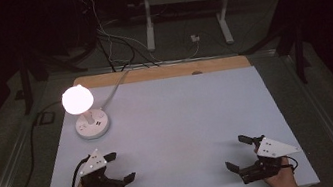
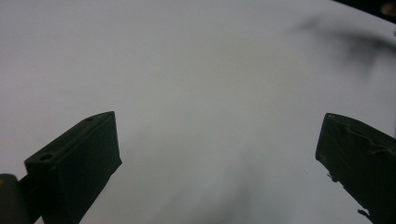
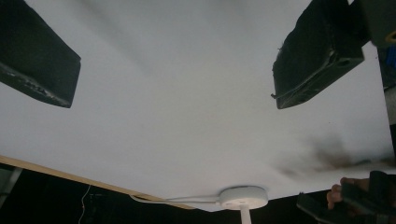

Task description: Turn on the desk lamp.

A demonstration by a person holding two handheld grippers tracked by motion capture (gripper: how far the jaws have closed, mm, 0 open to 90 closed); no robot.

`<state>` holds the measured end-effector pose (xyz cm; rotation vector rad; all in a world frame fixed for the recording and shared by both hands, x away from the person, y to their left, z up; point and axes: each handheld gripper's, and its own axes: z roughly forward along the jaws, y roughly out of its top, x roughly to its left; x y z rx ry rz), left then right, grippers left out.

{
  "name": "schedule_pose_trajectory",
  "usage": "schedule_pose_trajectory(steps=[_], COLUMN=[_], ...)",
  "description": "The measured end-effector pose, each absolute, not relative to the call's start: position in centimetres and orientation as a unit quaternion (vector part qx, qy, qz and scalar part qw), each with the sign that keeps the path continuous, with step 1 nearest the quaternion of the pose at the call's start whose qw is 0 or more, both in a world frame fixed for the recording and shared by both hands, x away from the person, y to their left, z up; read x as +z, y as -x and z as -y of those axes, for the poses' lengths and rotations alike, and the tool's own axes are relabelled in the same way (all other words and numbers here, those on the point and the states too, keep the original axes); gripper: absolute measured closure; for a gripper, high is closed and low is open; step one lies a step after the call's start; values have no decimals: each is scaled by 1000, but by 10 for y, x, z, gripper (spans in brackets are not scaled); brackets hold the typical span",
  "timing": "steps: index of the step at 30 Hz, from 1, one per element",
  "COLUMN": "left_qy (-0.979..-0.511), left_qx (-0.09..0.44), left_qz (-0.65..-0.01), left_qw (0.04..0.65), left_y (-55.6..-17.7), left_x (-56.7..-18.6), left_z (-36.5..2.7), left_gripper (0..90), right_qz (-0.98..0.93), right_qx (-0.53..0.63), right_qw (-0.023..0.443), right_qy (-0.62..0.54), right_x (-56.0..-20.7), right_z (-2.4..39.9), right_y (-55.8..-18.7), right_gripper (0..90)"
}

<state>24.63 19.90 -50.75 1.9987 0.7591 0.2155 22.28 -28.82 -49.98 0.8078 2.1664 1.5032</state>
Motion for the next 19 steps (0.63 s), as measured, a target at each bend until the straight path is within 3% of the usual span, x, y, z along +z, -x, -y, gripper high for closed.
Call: schedule_pose_trajectory(steps=[7, 19], left_qy=[-844, -837], left_qx=[75, 76], left_qz=[-287, -296], left_qw=[446, 454], left_y=[-246, -249], left_x=[-513, -511], left_z=[-189, -192], left_gripper=[3, 3], right_qz=[-772, -772], right_qx=[536, 536], right_qw=[188, 187], right_qy=[-287, -286], right_x=[-500, -500], right_z=[288, 288], right_y=[-223, -223], right_gripper=[4, 4])
